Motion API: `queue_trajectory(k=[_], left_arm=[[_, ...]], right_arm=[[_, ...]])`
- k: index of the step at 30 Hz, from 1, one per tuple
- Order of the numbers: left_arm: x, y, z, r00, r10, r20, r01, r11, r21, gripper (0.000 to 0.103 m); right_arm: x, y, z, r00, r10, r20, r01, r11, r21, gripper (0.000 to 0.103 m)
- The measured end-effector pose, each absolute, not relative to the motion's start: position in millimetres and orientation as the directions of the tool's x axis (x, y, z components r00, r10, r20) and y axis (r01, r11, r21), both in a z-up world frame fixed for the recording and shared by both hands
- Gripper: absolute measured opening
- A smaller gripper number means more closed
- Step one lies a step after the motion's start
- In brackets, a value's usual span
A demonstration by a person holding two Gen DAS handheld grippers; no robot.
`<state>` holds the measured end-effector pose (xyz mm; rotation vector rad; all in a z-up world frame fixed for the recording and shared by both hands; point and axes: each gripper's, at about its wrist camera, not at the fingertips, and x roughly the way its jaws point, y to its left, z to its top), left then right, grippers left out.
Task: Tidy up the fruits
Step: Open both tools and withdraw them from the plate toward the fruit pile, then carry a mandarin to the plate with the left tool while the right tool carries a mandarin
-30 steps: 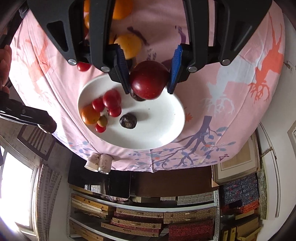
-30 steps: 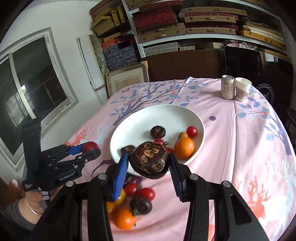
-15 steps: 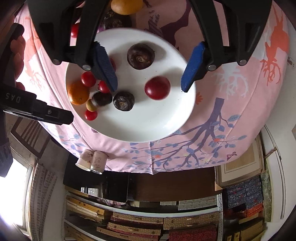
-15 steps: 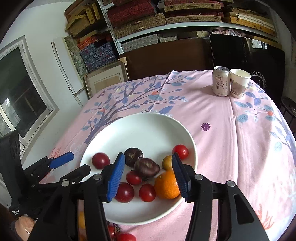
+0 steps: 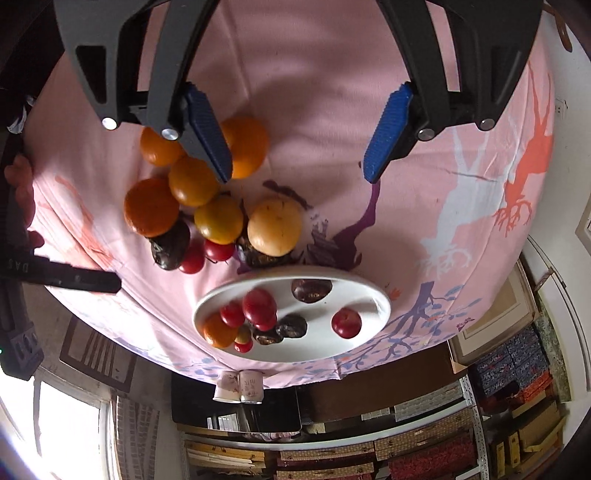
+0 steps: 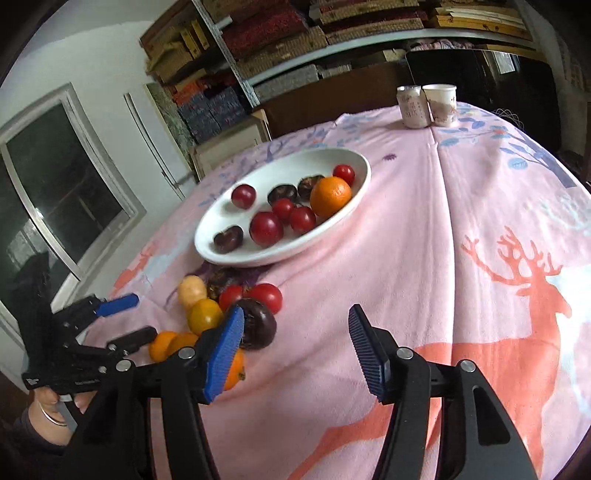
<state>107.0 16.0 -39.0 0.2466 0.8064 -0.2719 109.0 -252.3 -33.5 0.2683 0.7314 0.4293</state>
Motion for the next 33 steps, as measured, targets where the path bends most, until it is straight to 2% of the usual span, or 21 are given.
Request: queue_trajectory(k=[1,3,6,10,12,14,20,22,23,28,33], left_arm=[[102.2,16.6,-39.6,0.666,-0.146,-0.732,0.334,0.935,0.117,0.072],[97.2,15.8,-41.1,0.662,-0.158,-0.733,0.343,0.933,0.109,0.071],[94.6,8.2,-40.6,0.635,-0.211,-0.743,0.38,0.923,0.062,0.049],[92.5,-8.5,-48.2,0.616,-0.212,-0.759,0.418,0.905,0.086,0.043],[92.0,-13.4,-55.1,0.596,-0.223,-0.772,0.433,0.898,0.074,0.042],[91.6,-17.2,-59.4,0.618,-0.194,-0.762,0.423,0.899,0.114,0.04],[115.3,-8.4,-68.7,0.561,-0.205,-0.802,0.391,0.92,0.038,0.042],[110.7,-14.0,-68.7,0.574,-0.198,-0.795,0.408,0.91,0.068,0.035],[108.9,-14.9,-68.2,0.584,-0.19,-0.789,0.404,0.911,0.08,0.035],[110.0,7.9,-58.2,0.64,-0.188,-0.745,0.295,0.956,0.012,0.035],[112.1,12.3,-55.4,0.674,-0.099,-0.732,0.198,0.979,0.05,0.035]], right_arm=[[106.1,-253.0,-33.0,0.674,0.464,-0.575,-0.288,0.881,0.375,0.068],[107.1,-250.6,-37.2,0.662,0.461,-0.591,-0.282,0.884,0.374,0.068],[105.5,-247.3,-34.9,0.676,0.456,-0.579,-0.293,0.887,0.356,0.068],[100.9,-247.7,-34.0,0.685,0.459,-0.566,-0.305,0.886,0.35,0.068],[99.8,-248.4,-33.6,0.688,0.458,-0.562,-0.304,0.886,0.35,0.068],[99.8,-248.8,-33.8,0.688,0.46,-0.561,-0.304,0.885,0.352,0.068],[98.8,-248.0,-33.3,0.688,0.461,-0.561,-0.309,0.885,0.347,0.068],[98.9,-247.8,-33.1,0.687,0.465,-0.559,-0.315,0.883,0.347,0.068],[99.1,-247.2,-33.2,0.684,0.467,-0.56,-0.319,0.882,0.347,0.068],[99.8,-240.6,-33.7,0.66,0.482,-0.576,-0.351,0.876,0.331,0.068],[85.4,-212.5,-34.7,0.605,0.512,-0.61,-0.473,0.847,0.242,0.068]])
